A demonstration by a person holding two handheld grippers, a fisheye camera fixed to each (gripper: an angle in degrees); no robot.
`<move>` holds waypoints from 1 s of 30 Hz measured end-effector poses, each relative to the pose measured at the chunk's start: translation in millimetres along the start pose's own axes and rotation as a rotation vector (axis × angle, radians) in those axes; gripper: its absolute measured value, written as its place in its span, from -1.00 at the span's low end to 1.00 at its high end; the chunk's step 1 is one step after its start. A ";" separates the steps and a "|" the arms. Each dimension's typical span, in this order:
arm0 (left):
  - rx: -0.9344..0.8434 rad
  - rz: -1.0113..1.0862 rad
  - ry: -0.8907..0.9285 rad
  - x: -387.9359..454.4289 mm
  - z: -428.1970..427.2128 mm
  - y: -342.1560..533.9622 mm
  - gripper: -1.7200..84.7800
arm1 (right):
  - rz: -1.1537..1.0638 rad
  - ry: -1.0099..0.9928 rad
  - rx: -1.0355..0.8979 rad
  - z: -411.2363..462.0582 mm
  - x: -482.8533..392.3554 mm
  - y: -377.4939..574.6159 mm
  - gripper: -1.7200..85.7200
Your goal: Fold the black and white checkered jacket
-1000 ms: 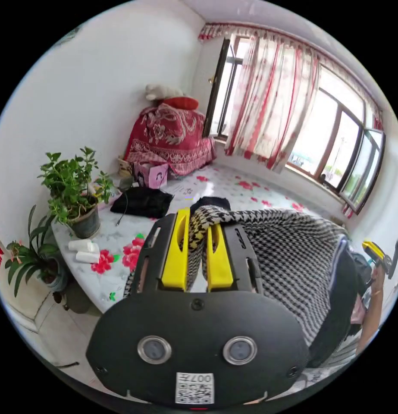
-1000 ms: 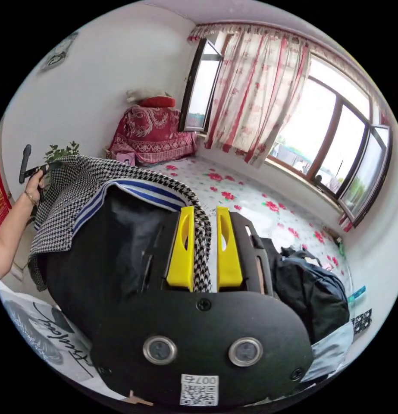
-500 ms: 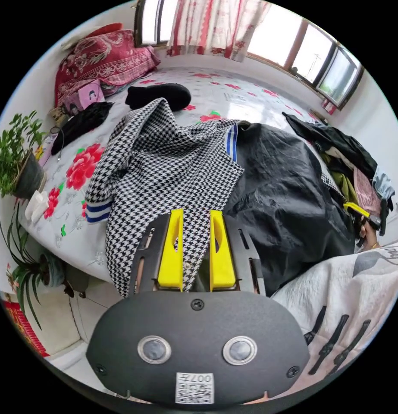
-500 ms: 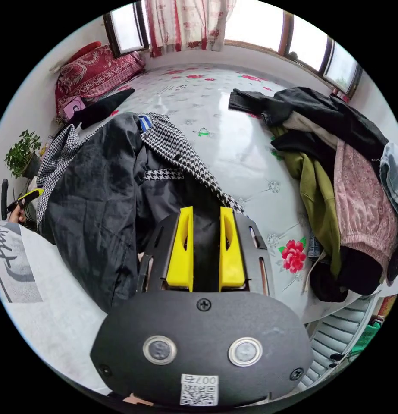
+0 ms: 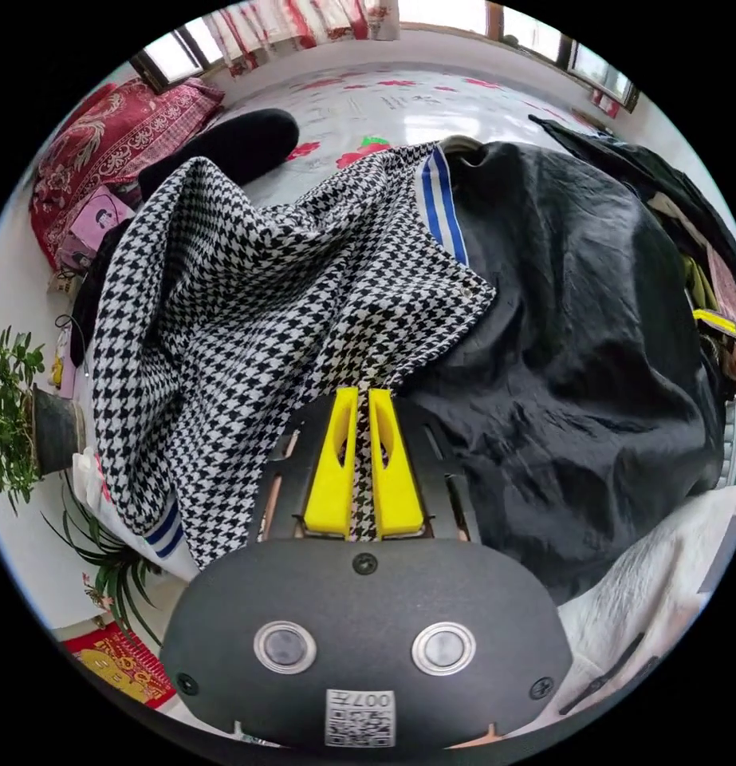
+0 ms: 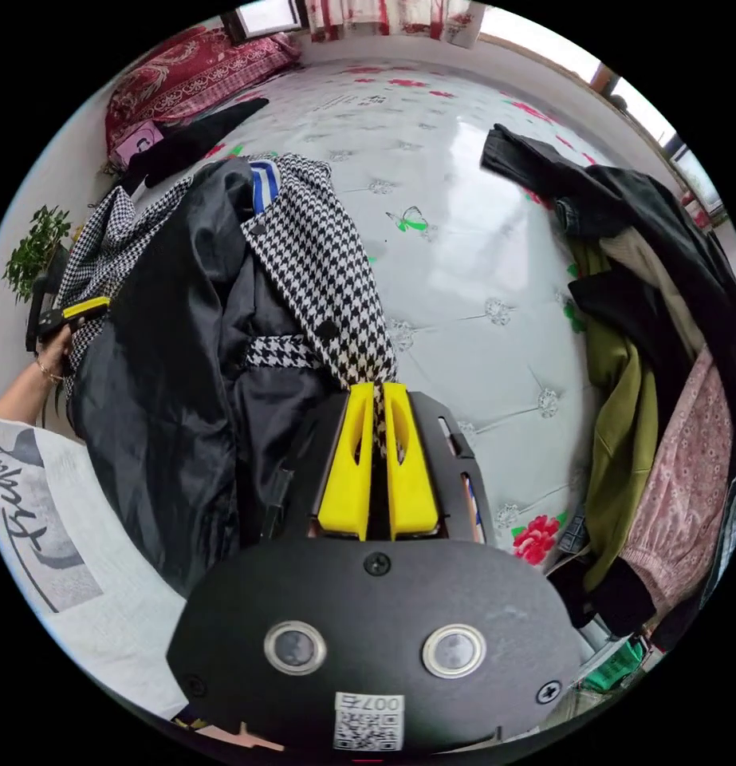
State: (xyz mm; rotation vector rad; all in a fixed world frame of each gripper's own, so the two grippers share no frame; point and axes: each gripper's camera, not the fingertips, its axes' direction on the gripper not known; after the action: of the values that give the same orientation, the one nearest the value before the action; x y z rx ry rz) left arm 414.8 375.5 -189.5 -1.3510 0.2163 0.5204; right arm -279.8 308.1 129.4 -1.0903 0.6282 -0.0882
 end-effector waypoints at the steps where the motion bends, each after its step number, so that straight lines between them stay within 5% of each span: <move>1: 0.002 0.018 -0.066 -2.2 4.3 -12.0 -0.97 | 0.048 -0.017 0.026 -11.4 10.1 -2.5 -0.95; 4: -0.015 -0.020 -0.147 -31.5 17.0 -61.5 -0.97 | 0.159 -0.110 0.158 -60.2 39.2 -8.3 -0.96; 8: -0.068 -0.285 -0.024 -122.9 16.5 -124.2 -0.96 | 0.201 -0.237 0.376 -136.2 48.6 -5.4 -0.96; 12: 0.177 -0.388 0.085 -177.5 -36.9 -107.6 -0.92 | -0.068 -0.329 0.531 -193.4 -15.2 12.6 -0.94; 16: 0.267 -0.418 0.138 -189.8 -65.8 -51.1 -0.86 | -0.382 -0.658 0.266 -142.6 -106.5 31.0 -0.90; 19: 0.250 -0.436 0.158 -188.7 -80.9 5.3 -0.84 | -0.412 -0.643 0.168 -111.8 -139.1 59.1 -0.85; 23: 0.244 -0.417 0.226 -161.8 -99.5 84.6 -0.83 | -0.244 -0.371 0.361 -136.0 -94.4 94.3 -0.81; 25: 0.207 -0.381 0.243 -140.8 -99.7 108.0 -0.84 | 0.008 -0.153 0.442 -148.7 -26.7 111.0 -0.79; 30: 0.137 -0.226 0.370 -75.3 -94.1 134.3 -0.84 | 0.366 -0.266 0.322 -107.0 99.7 126.4 -0.75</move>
State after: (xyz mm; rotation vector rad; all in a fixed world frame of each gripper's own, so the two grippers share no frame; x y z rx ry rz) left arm 299.4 284.3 -294.0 -1.3099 0.3891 0.0610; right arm -282.3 246.4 -53.8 -0.6490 0.5410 0.2618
